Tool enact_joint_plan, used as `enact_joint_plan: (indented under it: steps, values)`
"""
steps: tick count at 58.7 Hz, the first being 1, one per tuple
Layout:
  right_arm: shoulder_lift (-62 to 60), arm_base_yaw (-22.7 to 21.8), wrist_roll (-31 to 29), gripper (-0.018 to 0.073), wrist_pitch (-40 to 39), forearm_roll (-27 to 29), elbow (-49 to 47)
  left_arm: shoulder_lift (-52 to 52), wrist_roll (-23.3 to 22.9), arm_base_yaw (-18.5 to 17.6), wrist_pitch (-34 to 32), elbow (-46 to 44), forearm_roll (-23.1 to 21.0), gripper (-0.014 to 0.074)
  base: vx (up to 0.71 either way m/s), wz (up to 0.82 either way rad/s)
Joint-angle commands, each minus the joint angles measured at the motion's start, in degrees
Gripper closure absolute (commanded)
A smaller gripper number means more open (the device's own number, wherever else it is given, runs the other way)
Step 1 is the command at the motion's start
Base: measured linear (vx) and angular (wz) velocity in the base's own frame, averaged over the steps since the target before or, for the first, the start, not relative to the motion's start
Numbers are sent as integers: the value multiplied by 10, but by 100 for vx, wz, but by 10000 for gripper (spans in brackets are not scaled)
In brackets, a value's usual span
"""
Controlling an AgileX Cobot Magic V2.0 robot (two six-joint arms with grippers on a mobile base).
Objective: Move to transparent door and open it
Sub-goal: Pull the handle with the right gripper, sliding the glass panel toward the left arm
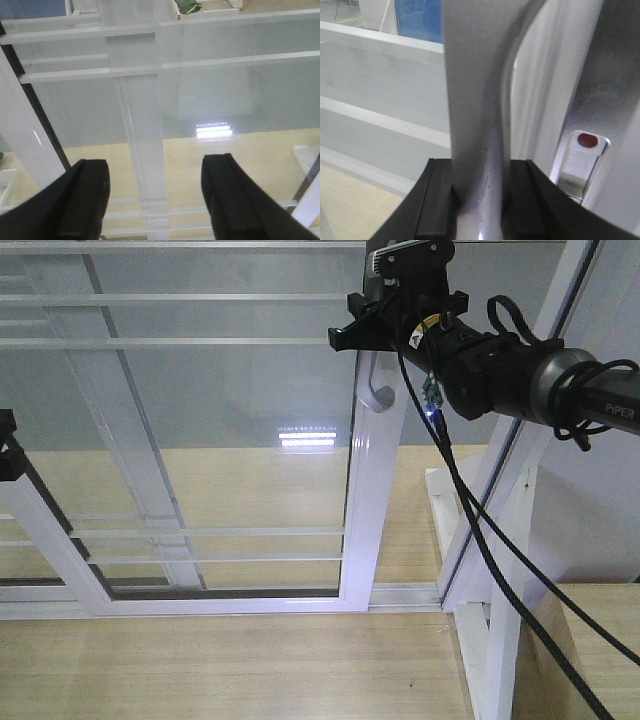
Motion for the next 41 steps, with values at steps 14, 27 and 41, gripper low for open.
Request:
enact_joint_plan:
  steps: [14,27,41]
  values:
    - [-37,51,33,565,-24,-16,-7,-7,-5,-3,-43,-20,-4,72,0,0]
    - [-37,66,33,563,-29,-21,-7,-7,-5,-3,-43,-20,-4,72,0,0]
    - [-37,83,31,487,-17,-33,-6,-7,-5,-3,-43,-20,-4,72,0,0]
